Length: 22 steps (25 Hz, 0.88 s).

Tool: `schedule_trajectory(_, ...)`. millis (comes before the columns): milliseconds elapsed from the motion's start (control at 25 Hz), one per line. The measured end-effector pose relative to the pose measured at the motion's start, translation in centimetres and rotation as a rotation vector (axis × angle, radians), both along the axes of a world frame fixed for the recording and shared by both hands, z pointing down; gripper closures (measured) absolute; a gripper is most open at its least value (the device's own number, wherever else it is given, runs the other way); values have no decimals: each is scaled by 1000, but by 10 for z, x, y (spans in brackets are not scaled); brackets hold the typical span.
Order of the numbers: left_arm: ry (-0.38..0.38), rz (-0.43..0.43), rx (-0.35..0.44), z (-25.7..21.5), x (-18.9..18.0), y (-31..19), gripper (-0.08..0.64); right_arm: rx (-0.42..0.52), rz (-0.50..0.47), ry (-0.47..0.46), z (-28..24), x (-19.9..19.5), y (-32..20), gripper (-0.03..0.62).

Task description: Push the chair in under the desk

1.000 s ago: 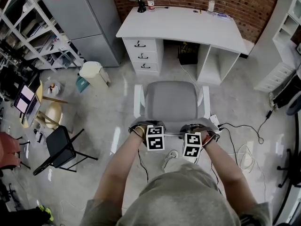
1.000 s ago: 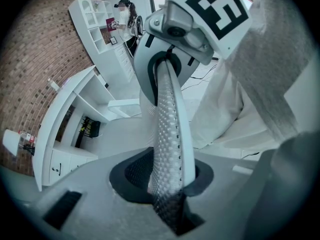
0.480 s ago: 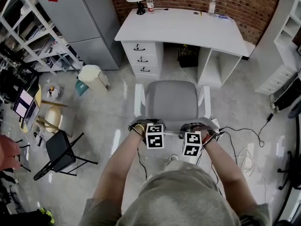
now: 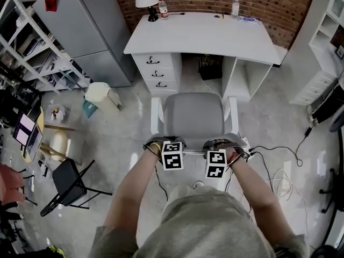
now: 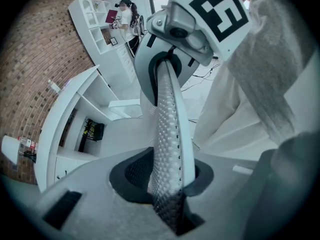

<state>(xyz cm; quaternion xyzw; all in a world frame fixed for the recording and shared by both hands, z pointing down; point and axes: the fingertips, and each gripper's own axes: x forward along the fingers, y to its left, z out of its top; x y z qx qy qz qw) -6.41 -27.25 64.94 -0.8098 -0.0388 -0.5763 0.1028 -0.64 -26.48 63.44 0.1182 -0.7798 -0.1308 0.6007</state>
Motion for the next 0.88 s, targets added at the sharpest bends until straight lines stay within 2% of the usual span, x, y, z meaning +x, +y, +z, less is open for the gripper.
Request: schedule_trajectory(880, 9, 47, 13, -1, 11, -75, 466, 10, 45, 5, 0, 10, -72, 578)
